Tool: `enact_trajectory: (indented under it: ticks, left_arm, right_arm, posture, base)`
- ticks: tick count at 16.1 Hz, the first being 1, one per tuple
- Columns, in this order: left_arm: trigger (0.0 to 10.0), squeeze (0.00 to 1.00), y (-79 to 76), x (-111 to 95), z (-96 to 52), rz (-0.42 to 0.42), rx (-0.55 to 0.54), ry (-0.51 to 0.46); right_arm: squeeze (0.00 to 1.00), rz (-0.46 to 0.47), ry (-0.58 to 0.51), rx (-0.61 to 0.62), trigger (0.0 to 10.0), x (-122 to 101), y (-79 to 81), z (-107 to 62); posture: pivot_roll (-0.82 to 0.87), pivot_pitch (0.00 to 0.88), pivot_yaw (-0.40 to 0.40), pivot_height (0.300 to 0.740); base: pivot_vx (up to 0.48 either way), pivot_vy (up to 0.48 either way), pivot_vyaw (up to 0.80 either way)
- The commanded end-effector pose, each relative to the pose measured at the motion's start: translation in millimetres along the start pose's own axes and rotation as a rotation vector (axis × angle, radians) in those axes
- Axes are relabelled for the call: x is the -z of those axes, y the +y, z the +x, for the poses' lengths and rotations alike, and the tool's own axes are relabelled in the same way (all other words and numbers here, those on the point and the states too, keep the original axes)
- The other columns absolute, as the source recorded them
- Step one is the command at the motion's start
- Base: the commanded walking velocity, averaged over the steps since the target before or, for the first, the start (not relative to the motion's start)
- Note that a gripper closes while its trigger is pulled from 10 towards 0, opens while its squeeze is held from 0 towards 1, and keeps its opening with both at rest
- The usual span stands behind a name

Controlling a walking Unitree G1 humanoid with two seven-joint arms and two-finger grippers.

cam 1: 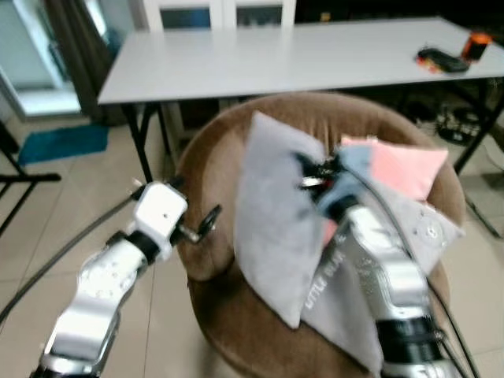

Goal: Move the pillow to the sofa from floor

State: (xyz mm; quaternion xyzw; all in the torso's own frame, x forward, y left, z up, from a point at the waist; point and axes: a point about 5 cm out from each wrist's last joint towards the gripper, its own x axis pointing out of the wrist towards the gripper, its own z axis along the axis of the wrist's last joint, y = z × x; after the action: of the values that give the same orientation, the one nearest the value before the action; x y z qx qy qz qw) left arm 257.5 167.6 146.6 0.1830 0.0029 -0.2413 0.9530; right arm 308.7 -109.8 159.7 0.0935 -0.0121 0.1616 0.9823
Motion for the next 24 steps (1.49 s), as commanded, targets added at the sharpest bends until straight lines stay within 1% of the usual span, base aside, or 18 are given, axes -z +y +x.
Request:
enact_trajectory:
  ticks: [1,2,3,4,5,6,7,10,11,14,16,17,18,19,20,21,22,24]
  left_arm:
    - [10.0,0.23,4.1,0,-2.4,0.028,0.008,0.003]
    - [10.0,0.23,3.5,0,-2.8,0.028,0.016,0.004]
    - [10.0,0.23,1.9,4,-4.8,0.024,0.053,0.027]
    - [10.0,0.22,0.5,5,-5.5,0.02,0.075,0.036]
    - [10.0,0.23,-3.6,8,-7.3,0.008,0.127,0.058]
    - [10.0,0.23,-6.3,10,-9.0,0.001,0.158,0.076]
    - [10.0,0.23,-9.5,13,-11.7,-0.005,0.203,0.1]
    - [10.0,0.23,-10.3,15,-14.7,-0.01,0.24,0.125]
    - [10.0,0.23,-11.3,16,-18.8,-0.019,0.271,0.148]
    - [10.0,0.23,-14.3,16,-26.7,-0.023,0.3,0.168]
    - [10.0,0.24,-16.3,16,-29.5,-0.028,0.311,0.176]
    - [10.0,0.23,-17.1,15,-30.6,-0.031,0.315,0.178]
    - [10.0,0.24,-18.1,15,-31.7,-0.038,0.317,0.182]
    - [10.0,0.24,-19.1,15,-31.8,-0.042,0.32,0.183]
    - [10.0,0.24,-19.4,15,-31.6,-0.042,0.322,0.182]
    - [10.0,0.24,-20.0,13,-30.7,-0.051,0.334,0.174]
    - [10.0,0.24,-20.4,11,-29.1,-0.064,0.35,0.161]
    - [10.0,0.24,-18.6,6,-25.1,-0.076,0.355,0.133]
  right_arm:
    - [0.0,-0.002,-0.077,-0.052,10.0,-15,15.1,7.7]
    - [0.0,-0.001,-0.076,-0.053,10.0,-15,15.7,8.5]
    - [0.0,-0.004,-0.04,-0.026,10.0,-9,16.0,19.3]
    - [0.0,0.008,-0.032,-0.025,10.0,-7,16.7,24.2]
    - [0.0,0.025,0.006,-0.033,10.0,-1,18.0,37.1]
    - [0.0,0.026,0.028,-0.028,10.0,2,17.3,42.8]
    - [0.0,0.015,0.064,-0.015,10.0,7,15.4,53.7]
    - [0.0,-0.007,0.128,0.035,10.0,14,10.1,71.1]
    - [0.0,-0.001,0.159,0.08,10.0,16,7.2,83.5]
    - [0.0,-0.035,0.181,0.145,10.0,14,2.3,91.2]
    - [0.0,-0.058,0.205,0.192,10.0,15,-7.7,90.2]
    - [0.45,-0.087,0.215,0.227,10.0,16,-15.3,88.6]
    - [1.0,-0.139,0.223,0.296,10.0,14,-30.1,85.1]
    - [1.0,-0.167,0.207,0.341,10.0,9,-44.5,82.0]
    - [1.0,-0.178,0.199,0.355,10.0,7,-49.2,81.1]
    - [1.0,-0.263,0.183,0.349,10.0,0,-57.0,80.3]
    - [1.0,-0.312,0.15,0.36,10.0,-9,-65.7,79.3]
    - [1.0,-0.315,0.103,0.374,10.0,-20,-78.3,76.4]
  posture:
    - [-0.01,0.0,0.005,0.74]
    - [-0.01,0.0,0.005,0.74]
    - [-0.02,0.0,0.009,0.74]
    - [-0.02,0.0,0.01,0.74]
    - [-0.02,0.0,0.011,0.74]
    - [-0.02,0.0,0.011,0.74]
    - [-0.01,0.0,0.009,0.74]
    - [0.0,0.0,-0.003,0.74]
    - [0.01,0.0,-0.008,0.74]
    - [0.03,0.0,-0.021,0.74]
    - [0.04,0.0,-0.03,0.74]
    - [0.05,0.0,-0.033,0.74]
    - [0.05,0.0,-0.04,0.74]
    - [0.05,0.0,-0.041,0.74]
    - [0.04,0.0,-0.042,0.74]
    - [0.04,0.0,-0.043,0.74]
    - [0.03,0.0,-0.037,0.74]
    - [0.02,0.0,-0.032,0.74]
  base:
    - [0.0,0.0,0.0]
    - [0.0,0.0,0.0]
    - [0.0,0.0,0.0]
    - [0.0,0.0,0.0]
    - [0.0,0.0,0.0]
    - [0.0,0.0,0.0]
    - [0.0,0.0,0.0]
    - [0.0,0.0,0.0]
    - [0.0,0.0,0.0]
    - [0.0,0.0,0.0]
    - [0.0,0.0,0.0]
    - [0.0,0.0,0.0]
    - [0.0,0.0,0.0]
    - [0.0,0.0,0.0]
    - [0.0,0.0,0.0]
    - [0.0,0.0,0.0]
    - [0.0,0.0,0.0]
    - [0.0,0.0,0.0]
